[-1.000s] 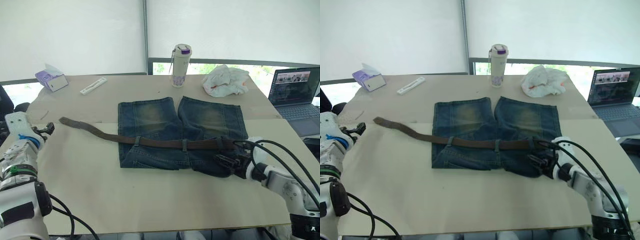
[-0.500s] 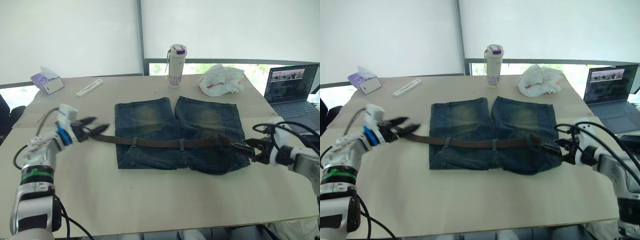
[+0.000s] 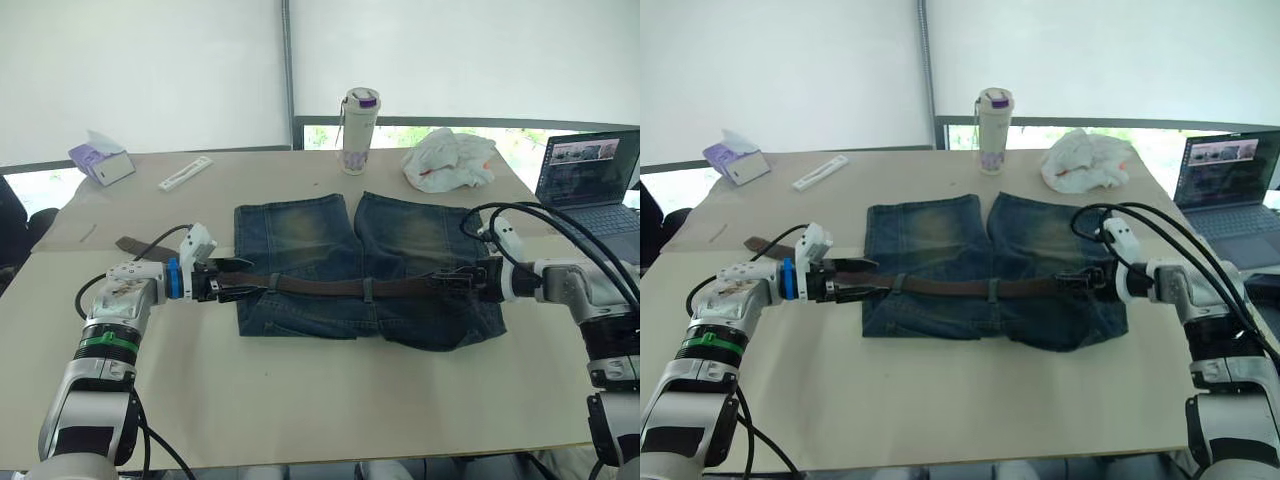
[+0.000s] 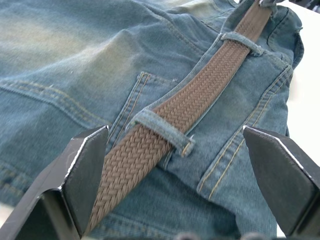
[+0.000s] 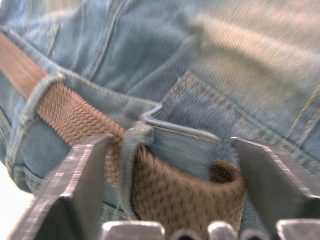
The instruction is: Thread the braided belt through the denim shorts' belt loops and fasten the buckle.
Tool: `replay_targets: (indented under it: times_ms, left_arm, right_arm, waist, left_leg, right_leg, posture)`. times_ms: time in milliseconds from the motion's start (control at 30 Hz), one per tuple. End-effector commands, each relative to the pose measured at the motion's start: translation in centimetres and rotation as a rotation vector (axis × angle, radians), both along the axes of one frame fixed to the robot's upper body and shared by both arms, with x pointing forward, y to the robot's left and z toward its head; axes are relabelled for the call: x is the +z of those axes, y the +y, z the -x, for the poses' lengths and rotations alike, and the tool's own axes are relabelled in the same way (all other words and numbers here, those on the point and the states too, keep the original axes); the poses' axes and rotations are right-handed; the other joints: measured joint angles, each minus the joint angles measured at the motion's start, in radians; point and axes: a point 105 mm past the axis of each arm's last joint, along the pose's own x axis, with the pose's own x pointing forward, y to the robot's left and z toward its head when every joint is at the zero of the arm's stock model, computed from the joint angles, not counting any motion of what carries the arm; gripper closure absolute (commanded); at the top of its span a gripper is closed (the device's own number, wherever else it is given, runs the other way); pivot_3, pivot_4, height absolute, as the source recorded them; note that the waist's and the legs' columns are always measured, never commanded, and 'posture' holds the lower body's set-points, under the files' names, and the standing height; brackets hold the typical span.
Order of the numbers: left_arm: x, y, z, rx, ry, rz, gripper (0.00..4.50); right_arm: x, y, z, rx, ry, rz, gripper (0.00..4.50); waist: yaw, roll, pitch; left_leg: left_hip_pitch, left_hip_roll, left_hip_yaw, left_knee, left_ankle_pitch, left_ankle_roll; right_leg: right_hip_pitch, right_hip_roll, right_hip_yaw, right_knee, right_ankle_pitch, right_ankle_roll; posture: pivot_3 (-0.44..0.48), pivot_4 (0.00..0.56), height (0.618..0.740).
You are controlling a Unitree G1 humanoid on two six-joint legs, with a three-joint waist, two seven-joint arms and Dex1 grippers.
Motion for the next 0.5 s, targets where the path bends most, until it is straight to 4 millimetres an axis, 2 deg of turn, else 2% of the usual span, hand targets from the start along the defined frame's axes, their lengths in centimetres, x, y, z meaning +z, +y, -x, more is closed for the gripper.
replay_targets:
  times_ms: [33,233,300,400,500]
  left_arm:
    - [0.6,0.2,-0.2,0.0,-0.034,-0.009,0.0]
    - [0.3,0.0,-0.6,0.005,-0.022,-0.016,0.0]
    - [0.3,-0.4,-0.7,-0.011,-0.014,-0.014,0.0]
    - [0.5,-1.0,-1.4,-0.008,0.006,0.028,0.0]
    - [0.3,-1.8,-2.6,0.016,0.052,0.052,0.0]
  right_arm:
    - [1.6,-0.2,0.0,0.032,-0.047,0.0,1.88]
    - [2.9,-0.2,0.6,0.061,-0.09,-0.058,3.97]
    - [3.5,-0.1,1.1,0.084,-0.103,-0.105,4.47]
    - [4.3,0.0,2.1,0.137,-0.155,-0.152,4.48]
    - [3.7,-0.5,2.6,0.112,-0.156,-0.131,4.48]
  waist:
    - [0.004,0.0,0.0]
    - [0.008,0.001,0.0]
    - [0.011,0.002,0.0]
    - [0.015,0.002,0.0]
    - [0.016,0.002,0.0]
  left_leg:
    - [0.0,0.0,0.0,0.0,0.0,0.0]
    - [0.0,0.0,0.0,0.001,-0.001,0.002]
    - [0.0,0.0,0.0,0.002,-0.001,0.002]
    - [-0.001,0.0,0.0,0.003,-0.002,0.004]
    - [-0.002,-0.001,0.0,0.005,-0.003,0.005]
  right_leg:
    - [0.0,0.0,0.0,0.0,0.0,0.0]
    - [0.0,0.0,0.0,0.001,0.0,0.0]
    - [0.0,0.001,0.0,0.001,0.0,0.0]
    - [0.0,0.001,0.0,0.001,0.0,0.0]
    - [0.0,0.001,-0.001,0.001,0.0,0.0]
  posture:
    - [0.0,0.15,0.74]
    - [0.0,0.15,0.74]
    - [0.0,0.15,0.74]
    - [0.0,0.15,0.74]
    - [0.0,0.15,0.74]
